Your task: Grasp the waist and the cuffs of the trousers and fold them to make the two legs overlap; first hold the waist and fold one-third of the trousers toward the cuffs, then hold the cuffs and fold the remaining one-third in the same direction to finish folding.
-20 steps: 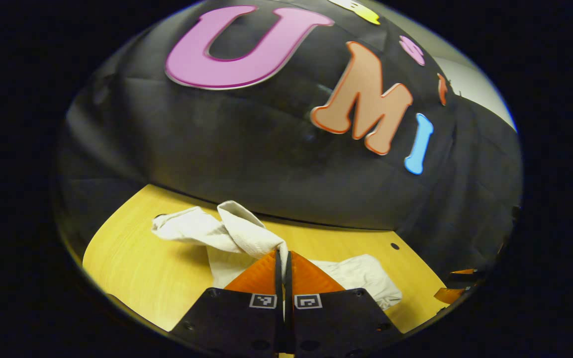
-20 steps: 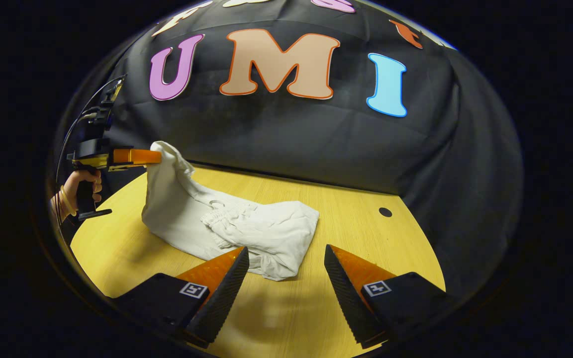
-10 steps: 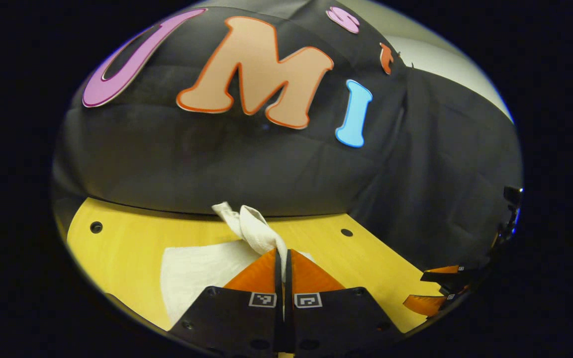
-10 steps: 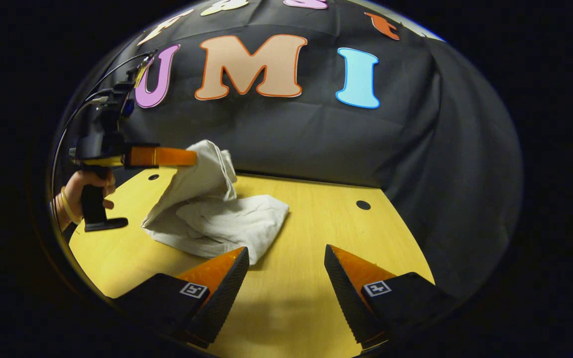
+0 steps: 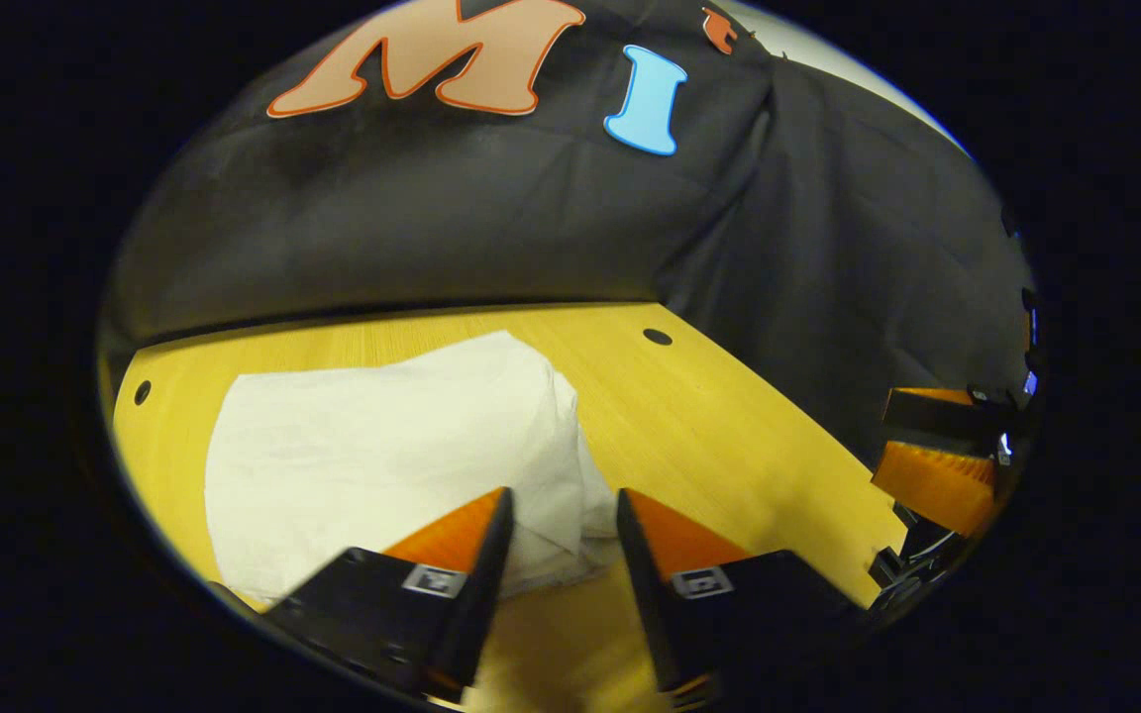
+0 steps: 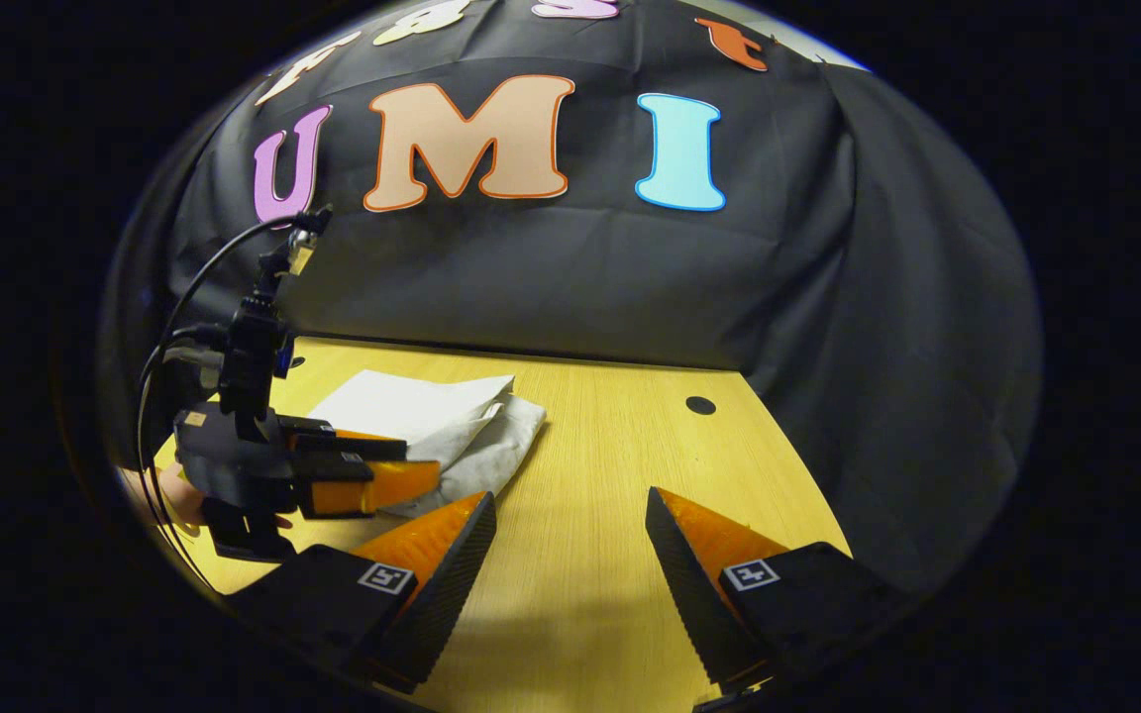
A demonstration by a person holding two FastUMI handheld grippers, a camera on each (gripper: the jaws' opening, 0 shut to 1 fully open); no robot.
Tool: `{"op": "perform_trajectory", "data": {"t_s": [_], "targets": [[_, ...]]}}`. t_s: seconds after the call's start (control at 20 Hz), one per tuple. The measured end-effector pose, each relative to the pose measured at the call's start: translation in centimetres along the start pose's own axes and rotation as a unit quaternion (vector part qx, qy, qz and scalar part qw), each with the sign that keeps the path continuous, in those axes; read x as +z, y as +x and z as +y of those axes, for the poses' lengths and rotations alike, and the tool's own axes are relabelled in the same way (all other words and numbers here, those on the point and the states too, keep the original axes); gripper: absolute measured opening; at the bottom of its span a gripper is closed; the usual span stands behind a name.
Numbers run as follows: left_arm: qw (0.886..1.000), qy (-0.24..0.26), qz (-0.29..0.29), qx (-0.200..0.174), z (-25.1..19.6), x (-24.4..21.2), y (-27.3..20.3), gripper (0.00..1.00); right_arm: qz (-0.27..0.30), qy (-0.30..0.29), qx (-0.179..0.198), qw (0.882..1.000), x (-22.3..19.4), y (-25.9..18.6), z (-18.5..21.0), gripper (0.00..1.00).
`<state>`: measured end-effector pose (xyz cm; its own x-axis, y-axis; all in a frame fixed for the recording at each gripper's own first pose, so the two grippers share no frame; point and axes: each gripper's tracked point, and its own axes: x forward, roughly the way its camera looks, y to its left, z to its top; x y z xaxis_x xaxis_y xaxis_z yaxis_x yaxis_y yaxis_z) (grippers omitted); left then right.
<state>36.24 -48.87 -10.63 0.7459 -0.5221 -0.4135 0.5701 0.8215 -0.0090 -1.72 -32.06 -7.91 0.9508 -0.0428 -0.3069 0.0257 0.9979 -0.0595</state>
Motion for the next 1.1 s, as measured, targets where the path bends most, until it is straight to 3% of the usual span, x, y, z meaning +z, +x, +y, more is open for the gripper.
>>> {"op": "perform_trajectory", "data": {"t_s": [0.1,0.4,0.7,0.8,0.95,1.1], "targets": [[1.000,-0.011,-0.002,0.019,0.6,-0.1,-0.8,0.99,-0.003,0.001,0.008,1.000,0.1,-0.1,0.5,0.99],[0.993,-0.037,-0.047,0.099,4.5,1.7,-7.1,0.95,-0.025,0.005,0.051,0.998,1.5,-0.6,3.8,0.99],[0.975,-0.085,-0.086,0.187,8.2,1.3,-15.0,0.99,-0.052,0.009,0.083,0.995,2.8,-2.0,6.3,0.98],[0.968,-0.089,-0.101,0.210,9.1,1.2,-16.7,0.95,-0.060,0.005,0.085,0.995,2.9,-2.6,6.5,0.97],[0.962,-0.092,-0.114,0.230,9.9,1.3,-18.4,0.95,-0.066,-0.007,0.085,0.994,2.8,-3.1,6.9,0.97],[0.962,-0.102,-0.115,0.226,9.5,0.6,-19.4,0.96,-0.070,-0.009,0.092,0.993,2.7,-4.1,7.6,0.98]]}}
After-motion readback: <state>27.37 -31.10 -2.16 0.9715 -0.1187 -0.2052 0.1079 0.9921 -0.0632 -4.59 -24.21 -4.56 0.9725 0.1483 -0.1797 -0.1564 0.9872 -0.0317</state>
